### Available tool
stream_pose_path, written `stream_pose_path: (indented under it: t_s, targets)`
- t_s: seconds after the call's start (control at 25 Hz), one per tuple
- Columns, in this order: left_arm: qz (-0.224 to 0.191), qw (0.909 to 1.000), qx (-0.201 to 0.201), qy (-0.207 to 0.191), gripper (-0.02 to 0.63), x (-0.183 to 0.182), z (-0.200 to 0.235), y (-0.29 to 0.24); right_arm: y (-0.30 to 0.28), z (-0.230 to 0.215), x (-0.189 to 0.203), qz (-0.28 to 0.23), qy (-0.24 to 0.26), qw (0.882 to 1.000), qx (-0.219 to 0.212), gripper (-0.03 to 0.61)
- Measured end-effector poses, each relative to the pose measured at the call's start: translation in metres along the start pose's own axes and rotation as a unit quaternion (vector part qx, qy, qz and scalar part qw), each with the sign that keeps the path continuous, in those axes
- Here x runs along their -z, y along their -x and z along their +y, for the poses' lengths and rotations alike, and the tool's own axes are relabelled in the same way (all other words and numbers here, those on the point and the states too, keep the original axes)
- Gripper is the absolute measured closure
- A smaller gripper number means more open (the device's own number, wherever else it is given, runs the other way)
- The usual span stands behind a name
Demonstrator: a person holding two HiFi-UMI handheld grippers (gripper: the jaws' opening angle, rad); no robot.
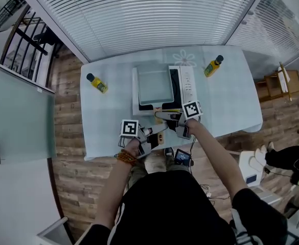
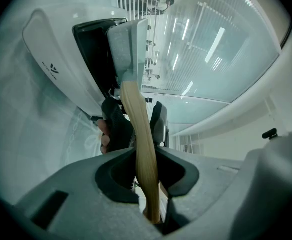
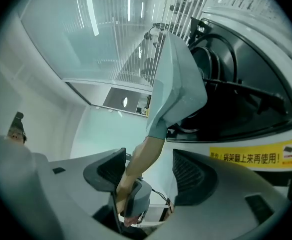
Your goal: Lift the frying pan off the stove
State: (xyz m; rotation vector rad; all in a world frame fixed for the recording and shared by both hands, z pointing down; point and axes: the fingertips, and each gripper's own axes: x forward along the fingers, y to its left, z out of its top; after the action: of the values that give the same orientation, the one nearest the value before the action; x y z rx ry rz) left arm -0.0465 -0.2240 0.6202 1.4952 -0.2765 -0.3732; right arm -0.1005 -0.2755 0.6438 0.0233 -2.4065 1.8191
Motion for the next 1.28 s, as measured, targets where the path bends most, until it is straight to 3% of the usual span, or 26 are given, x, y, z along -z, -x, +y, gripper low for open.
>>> stream_pose_path:
  t_s: [0.12,0.44,0.68,0.96,1.16,1.28]
  targets:
    - [0.003,1.0,-0.008,0.003,0.525,0.0,0.006,0.003,-0.006,-0.004,0.005,0.011,-0.004,1.0,0.013,0.318]
    - [0.005,0.9999,-0.007,0.006,0.525,-0.003,0.007,0.003,-0.021,0.006,0.007,0.017,-0.037,0.999,-0.01,0.32]
    - [0.007,1.0,-0.003,-0.001,0.525,-0.003,0.003,0.002,-0.02,0.005,0.008,0.033,-0.042,0.999,-0.01,0.375]
    - [0.017,0.9999,0.0,-0.001,0.525,0.001,0.002,0.004,-0.023,0.005,0.014,0.052,-0.068,0.996,-0.023,0.394]
    - [0.022,0.9995,-0.01,-0.021,0.523,-0.003,0.003,0.003,-0.021,0.004,0.01,0.049,-0.06,0.997,-0.01,0.393]
    - [0.016,0.9997,-0.013,-0.013,0.52,0.0,-0.001,0.003,-0.021,0.003,0.011,0.034,-0.063,0.997,-0.014,0.396]
